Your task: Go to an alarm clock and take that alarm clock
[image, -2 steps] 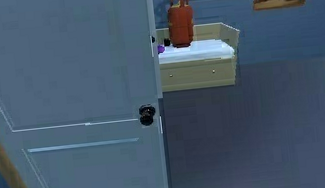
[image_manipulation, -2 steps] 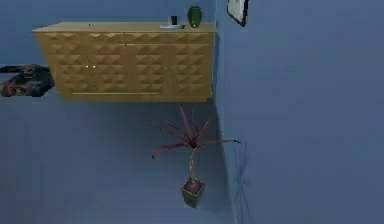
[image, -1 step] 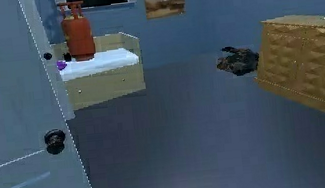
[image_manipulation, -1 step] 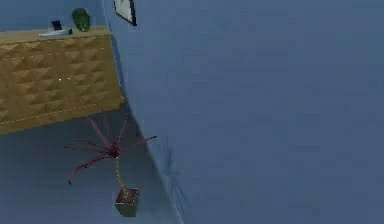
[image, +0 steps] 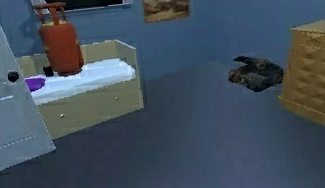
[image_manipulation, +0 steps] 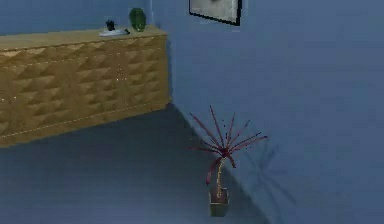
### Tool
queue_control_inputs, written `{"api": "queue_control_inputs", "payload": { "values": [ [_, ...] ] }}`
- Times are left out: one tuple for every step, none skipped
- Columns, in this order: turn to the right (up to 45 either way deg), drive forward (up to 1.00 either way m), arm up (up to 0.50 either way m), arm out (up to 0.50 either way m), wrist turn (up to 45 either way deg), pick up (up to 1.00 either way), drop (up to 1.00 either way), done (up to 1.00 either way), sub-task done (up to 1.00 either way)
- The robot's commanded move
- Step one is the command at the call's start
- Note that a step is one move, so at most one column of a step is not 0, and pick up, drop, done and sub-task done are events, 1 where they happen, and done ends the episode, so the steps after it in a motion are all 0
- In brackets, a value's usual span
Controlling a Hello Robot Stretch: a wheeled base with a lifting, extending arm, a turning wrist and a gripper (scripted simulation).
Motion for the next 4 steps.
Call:
{"api": "queue_control_inputs", "payload": {
  "values": [
    [-21.0,0.00,0.00,0.00,0.0,0.00,0.00,0.00,0.00],
    [0.0,1.00,0.00,0.00,0.0,0.00,0.00,0.00,0.00],
    [0.0,0.95,0.00,0.00,0.0,0.00,0.00,0.00,0.00],
    [-45.0,0.00,0.00,0.00,0.0,0.00,0.00,0.00,0.00]
  ]
}}
